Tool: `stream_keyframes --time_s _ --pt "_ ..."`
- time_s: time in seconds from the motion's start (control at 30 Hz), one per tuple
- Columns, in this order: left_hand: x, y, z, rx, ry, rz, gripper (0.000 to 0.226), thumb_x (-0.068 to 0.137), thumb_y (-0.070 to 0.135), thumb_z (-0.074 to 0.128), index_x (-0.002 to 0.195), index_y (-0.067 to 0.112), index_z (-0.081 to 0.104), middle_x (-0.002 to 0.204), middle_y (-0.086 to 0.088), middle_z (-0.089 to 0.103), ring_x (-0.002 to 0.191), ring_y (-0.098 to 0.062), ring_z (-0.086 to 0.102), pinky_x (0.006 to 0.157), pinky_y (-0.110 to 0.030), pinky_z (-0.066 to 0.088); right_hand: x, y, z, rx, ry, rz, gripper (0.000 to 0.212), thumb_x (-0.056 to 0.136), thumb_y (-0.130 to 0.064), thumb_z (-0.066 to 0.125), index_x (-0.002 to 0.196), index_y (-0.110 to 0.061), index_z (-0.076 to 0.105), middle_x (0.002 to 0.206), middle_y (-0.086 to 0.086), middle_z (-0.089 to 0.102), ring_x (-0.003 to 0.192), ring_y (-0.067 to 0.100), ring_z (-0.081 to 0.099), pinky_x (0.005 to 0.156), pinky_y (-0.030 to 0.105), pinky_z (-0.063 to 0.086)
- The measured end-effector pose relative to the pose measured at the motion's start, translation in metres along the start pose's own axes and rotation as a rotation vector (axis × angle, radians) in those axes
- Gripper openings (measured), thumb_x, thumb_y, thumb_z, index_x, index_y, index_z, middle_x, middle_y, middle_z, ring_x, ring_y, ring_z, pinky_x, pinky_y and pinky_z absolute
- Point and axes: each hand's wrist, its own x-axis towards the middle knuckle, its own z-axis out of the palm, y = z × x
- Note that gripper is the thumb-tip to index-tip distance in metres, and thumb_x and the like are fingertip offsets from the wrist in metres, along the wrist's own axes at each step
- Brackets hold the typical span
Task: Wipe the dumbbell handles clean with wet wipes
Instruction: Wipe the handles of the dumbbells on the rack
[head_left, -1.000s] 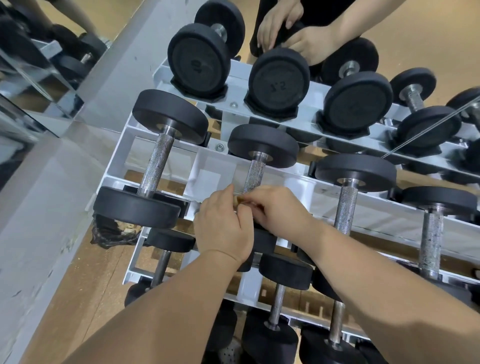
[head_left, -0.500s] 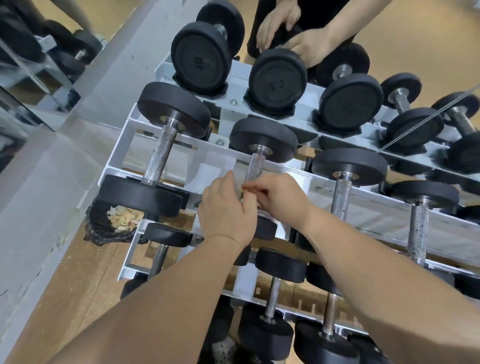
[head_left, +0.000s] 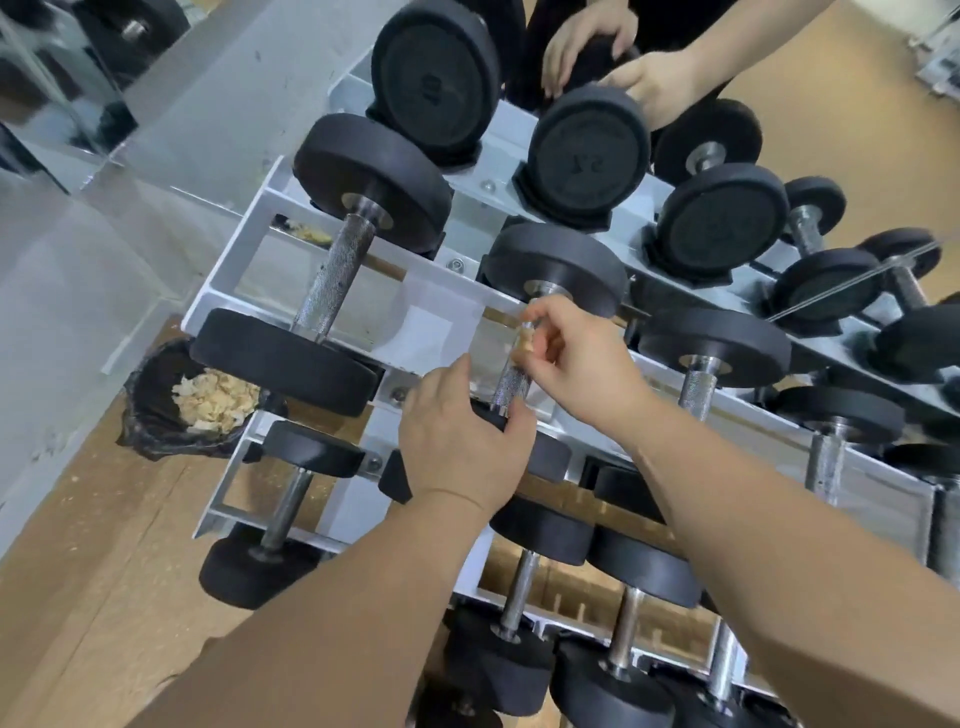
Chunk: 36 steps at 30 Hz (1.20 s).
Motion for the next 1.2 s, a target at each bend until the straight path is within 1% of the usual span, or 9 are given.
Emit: stream_keyframes --time_s 0.17,0.27,0.4,0.5,0.6,0.8,0.97,1.07,1.2 --pt "0.0 0.0 -0.001 -0.004 -0.037 -0.018 0.077 0.079 0.055 0.046 0.147 0.018 0.048 0.141 -0.001 0.054 0.13 -0.023 0.045 0.112 -0.041 0.037 0.005 -0.001 0.004 -0.076 0.079 0.015 0.01 0.084 -0.017 0.076 0.094 -0.016 0.077 0.078 -0.007 0.06 0.076 0.01 0.055 0.074 0.023 0.043" --pt "0.001 0.0 -0.001 -0.018 -0.023 -0.014 0.072 0.079 0.055 0.048 0.142 0.02 0.053 0.133 -0.002 0.059 0.124 -0.025 0.049 0.11 -0.043 0.039 -0.013 -0.008 0.009 -0.09 -0.073 -0.075 0.013 0.088 -0.02 0.069 0.095 -0.013 0.076 0.082 0.003 0.064 0.078 0.021 0.061 0.072 0.034 0.051" --pt "0.003 -0.002 -0.002 0.004 -0.045 0.002 0.076 0.075 0.06 0.038 0.138 0.021 0.055 0.126 -0.001 0.06 0.118 -0.027 0.052 0.103 -0.043 0.044 0.001 -0.006 0.001 -0.248 -0.249 -0.241 0.017 0.09 -0.019 0.061 0.092 -0.008 0.074 0.081 0.007 0.062 0.075 0.029 0.062 0.066 0.036 0.052" --pt "0.003 -0.003 -0.003 -0.005 -0.035 0.02 0.081 0.072 0.06 0.037 0.138 0.016 0.055 0.125 -0.003 0.061 0.117 -0.028 0.052 0.101 -0.042 0.044 0.028 0.0 -0.004 -0.374 -0.073 -0.184 0.013 0.09 -0.015 0.063 0.089 -0.009 0.074 0.082 0.01 0.062 0.079 0.032 0.063 0.066 0.034 0.051" --pt "0.003 -0.004 -0.003 -0.028 -0.006 0.04 0.073 0.074 0.055 0.042 0.131 0.013 0.059 0.116 -0.004 0.064 0.11 -0.029 0.055 0.095 -0.043 0.047 0.027 -0.002 0.001 -0.356 -0.023 -0.061 0.012 0.092 -0.014 0.062 0.087 -0.011 0.073 0.082 0.01 0.061 0.079 0.031 0.06 0.067 0.037 0.05" --pt "0.004 -0.005 -0.003 -0.038 -0.027 0.044 0.078 0.072 0.056 0.039 0.135 0.014 0.058 0.121 -0.005 0.063 0.114 -0.029 0.056 0.097 -0.046 0.049 0.003 -0.025 -0.002 -0.338 -0.492 -0.247 0.013 0.072 -0.005 0.066 0.068 -0.017 0.067 0.069 -0.003 0.05 0.064 0.019 0.051 0.056 0.033 0.046" --pt "0.004 -0.004 -0.005 -0.01 -0.07 0.036 0.077 0.075 0.056 0.041 0.139 0.016 0.054 0.126 -0.002 0.061 0.117 -0.026 0.053 0.098 -0.046 0.048 0.043 -0.006 0.001 -0.65 -0.213 -0.137 0.011 0.08 -0.004 0.067 0.071 -0.008 0.068 0.081 0.011 0.06 0.073 0.035 0.064 0.06 0.036 0.053" --pt "0.003 -0.004 -0.004 -0.015 -0.065 0.035 0.072 0.076 0.051 0.048 0.139 0.017 0.054 0.127 -0.001 0.061 0.117 -0.025 0.053 0.099 -0.044 0.047 0.031 -0.008 0.002 -0.513 -0.083 -0.066 0.015 0.09 -0.013 0.063 0.078 -0.011 0.072 0.092 0.012 0.067 0.083 0.035 0.066 0.062 0.033 0.051" --pt "0.004 -0.003 -0.004 -0.023 -0.043 0.037 0.073 0.074 0.055 0.04 0.136 0.018 0.056 0.121 0.0 0.063 0.113 -0.025 0.054 0.096 -0.044 0.048 -0.003 -0.015 -0.003 -0.287 -0.226 -0.249 0.01 0.088 -0.016 0.07 0.094 -0.016 0.078 0.079 0.0 0.067 0.073 0.022 0.064 0.061 0.03 0.051"
